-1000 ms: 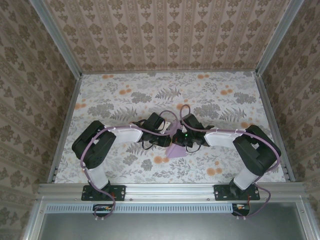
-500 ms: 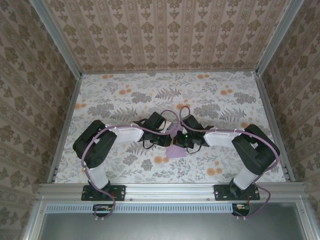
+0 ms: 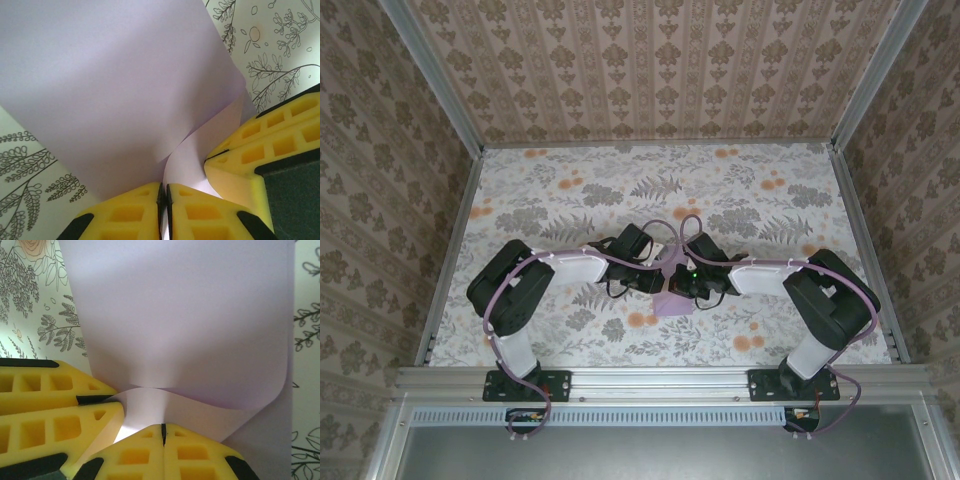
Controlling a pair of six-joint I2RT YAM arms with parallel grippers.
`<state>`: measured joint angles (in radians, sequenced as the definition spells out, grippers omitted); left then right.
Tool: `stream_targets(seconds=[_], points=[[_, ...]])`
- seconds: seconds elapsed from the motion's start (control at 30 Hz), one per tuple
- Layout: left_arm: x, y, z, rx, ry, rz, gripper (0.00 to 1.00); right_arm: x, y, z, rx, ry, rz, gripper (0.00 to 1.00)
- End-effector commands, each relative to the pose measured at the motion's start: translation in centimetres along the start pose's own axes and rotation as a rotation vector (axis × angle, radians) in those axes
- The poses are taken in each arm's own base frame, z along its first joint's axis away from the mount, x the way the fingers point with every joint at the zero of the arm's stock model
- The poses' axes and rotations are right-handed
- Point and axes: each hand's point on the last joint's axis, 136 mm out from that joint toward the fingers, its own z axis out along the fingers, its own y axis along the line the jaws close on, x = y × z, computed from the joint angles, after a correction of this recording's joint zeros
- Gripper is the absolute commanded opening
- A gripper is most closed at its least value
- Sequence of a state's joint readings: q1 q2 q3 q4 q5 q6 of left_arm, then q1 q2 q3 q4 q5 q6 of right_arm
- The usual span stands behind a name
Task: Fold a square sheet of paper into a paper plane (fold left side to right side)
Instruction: Fold the triangle a second time at the center of the table.
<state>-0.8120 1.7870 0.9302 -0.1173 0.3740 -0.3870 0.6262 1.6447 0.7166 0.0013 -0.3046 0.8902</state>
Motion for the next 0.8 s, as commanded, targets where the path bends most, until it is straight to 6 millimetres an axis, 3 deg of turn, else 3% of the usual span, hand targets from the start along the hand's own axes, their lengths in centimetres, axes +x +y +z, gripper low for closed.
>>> stream_targets(seconds=[0.0,0.23,0.43,0.77], points=[[0.7,0.2,-0.1,-0.025,0.031,0.016,0.17,1.7,-3.4,0.5,0.107,0.039,0.031,0.0],[-1.3,-1.1,-3.8,0.003,-0.072,0.001,0.35,1.9,-3.7,0.6,0.115,0.046,0.038,0.0],[-0.4,-2.4,-6.3,0.064,-0.08,-0.018,0.35,1.9,-3.6,0.6,0.112,0.047,0.037,0.0],[2.9,-6.9,-4.9,0.355,0.017,-0.085,0.34,1.9,-3.5,0.6,0.11,0.049,0.037,0.0]])
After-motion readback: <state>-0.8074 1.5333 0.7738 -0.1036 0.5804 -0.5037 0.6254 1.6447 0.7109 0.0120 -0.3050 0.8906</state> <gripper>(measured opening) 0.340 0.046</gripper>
